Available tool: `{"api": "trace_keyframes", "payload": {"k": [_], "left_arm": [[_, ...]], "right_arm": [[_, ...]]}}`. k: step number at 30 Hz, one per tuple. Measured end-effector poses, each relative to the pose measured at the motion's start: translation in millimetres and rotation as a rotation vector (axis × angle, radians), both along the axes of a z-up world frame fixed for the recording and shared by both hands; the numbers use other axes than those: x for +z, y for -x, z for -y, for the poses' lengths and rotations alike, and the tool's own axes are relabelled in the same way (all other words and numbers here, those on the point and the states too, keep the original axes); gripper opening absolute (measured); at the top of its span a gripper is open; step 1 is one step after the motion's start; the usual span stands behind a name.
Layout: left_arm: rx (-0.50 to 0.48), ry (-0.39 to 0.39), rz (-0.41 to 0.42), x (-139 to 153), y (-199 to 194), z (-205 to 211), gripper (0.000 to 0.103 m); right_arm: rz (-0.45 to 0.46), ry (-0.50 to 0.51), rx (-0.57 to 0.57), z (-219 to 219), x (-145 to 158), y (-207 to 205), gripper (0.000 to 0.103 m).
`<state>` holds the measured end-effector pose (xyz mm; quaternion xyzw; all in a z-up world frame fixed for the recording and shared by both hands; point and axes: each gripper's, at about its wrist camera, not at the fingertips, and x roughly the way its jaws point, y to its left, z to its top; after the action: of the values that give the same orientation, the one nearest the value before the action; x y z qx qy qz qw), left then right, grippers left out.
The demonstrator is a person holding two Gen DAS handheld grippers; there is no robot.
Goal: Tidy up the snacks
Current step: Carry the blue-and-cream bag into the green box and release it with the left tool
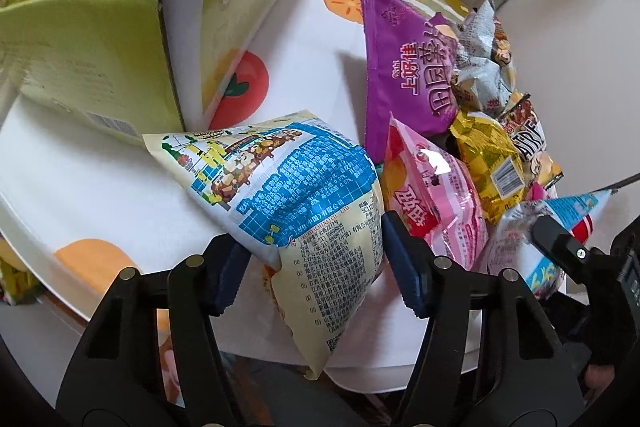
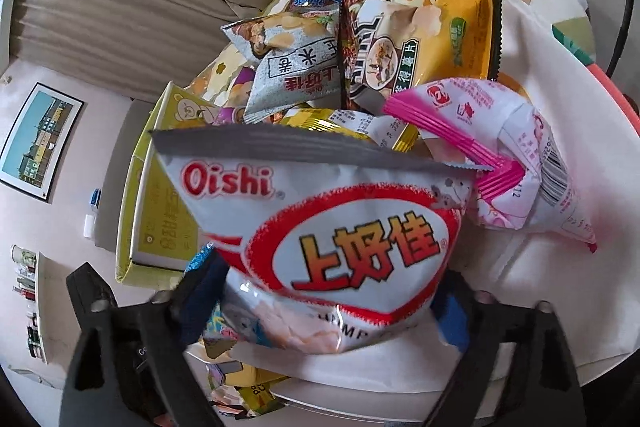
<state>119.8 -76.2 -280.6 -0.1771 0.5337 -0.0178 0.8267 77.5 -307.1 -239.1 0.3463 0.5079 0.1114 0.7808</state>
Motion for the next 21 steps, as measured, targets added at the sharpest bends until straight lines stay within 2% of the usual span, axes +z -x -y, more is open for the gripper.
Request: {"api": "trace_keyframes", "payload": {"k": [3,6,15,21], "left_arm": [[-0.008,-0.022,0.018,8.9,2.6,3.7,0.06],[-0.019,-0.043,0.041,18.5,7.3,6.6,0.059],[-0.023,-0.046,0.093,50.8,23.1,-0.5,0.056],[-0.02,-0.036,0.15,79.6,33.1,0.3,0.053]], "right_arm": [[0.008,0.001,-0.002,2.2,3.2,3.0,0.07],[0.02,0.006,0.0,4.6,8.9,8.5,0.067],[0.056,0.024,0.013,4.7,36.5,10.7,0.066],[0.114,0.044,0.029,6.8,62.8,10.9,0.066]]}}
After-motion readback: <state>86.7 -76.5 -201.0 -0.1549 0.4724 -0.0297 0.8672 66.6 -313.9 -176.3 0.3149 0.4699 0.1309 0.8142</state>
